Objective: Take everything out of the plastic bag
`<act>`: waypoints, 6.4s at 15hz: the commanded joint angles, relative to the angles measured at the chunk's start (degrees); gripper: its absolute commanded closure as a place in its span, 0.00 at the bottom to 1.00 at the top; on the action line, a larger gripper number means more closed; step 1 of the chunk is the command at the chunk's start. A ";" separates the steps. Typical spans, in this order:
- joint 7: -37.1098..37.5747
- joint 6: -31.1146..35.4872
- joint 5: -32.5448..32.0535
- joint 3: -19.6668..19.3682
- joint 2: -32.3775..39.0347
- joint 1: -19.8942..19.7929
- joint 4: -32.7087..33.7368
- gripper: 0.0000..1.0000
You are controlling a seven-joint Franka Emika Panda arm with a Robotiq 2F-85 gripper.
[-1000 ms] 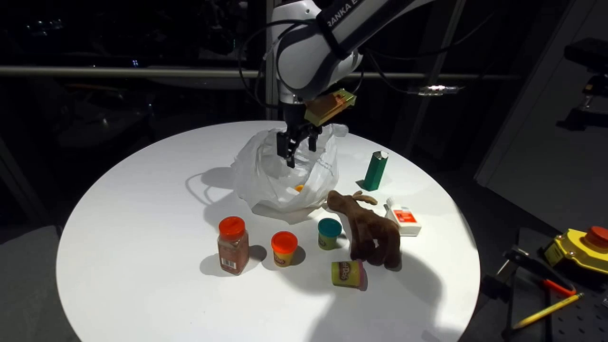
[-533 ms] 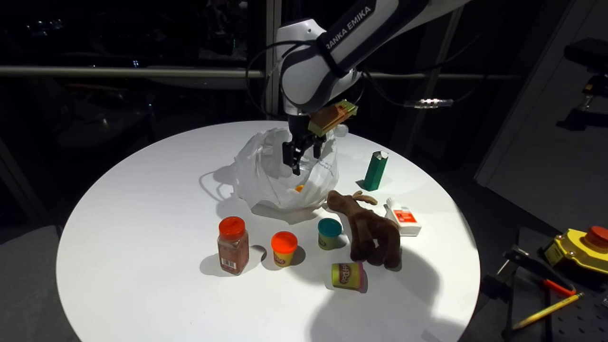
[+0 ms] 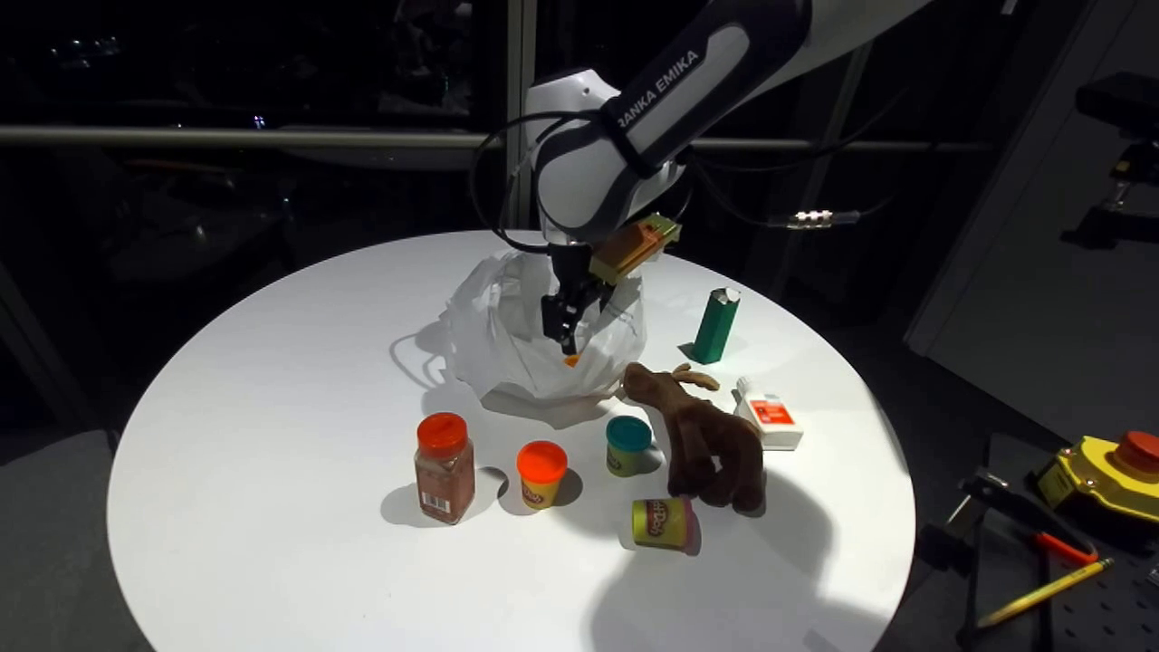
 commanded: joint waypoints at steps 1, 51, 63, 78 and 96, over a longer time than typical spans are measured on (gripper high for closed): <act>-1.02 1.59 0.19 0.73 -2.27 -0.29 -2.04 0.00; 1.27 13.62 -1.89 -2.93 -14.49 0.93 -17.29 0.66; -4.25 -7.80 1.37 3.57 -32.93 -0.50 -27.83 0.66; -20.61 -5.48 10.77 16.09 -24.06 3.03 -33.55 0.66; -7.30 10.73 -5.02 8.26 -20.94 11.04 -35.94 0.00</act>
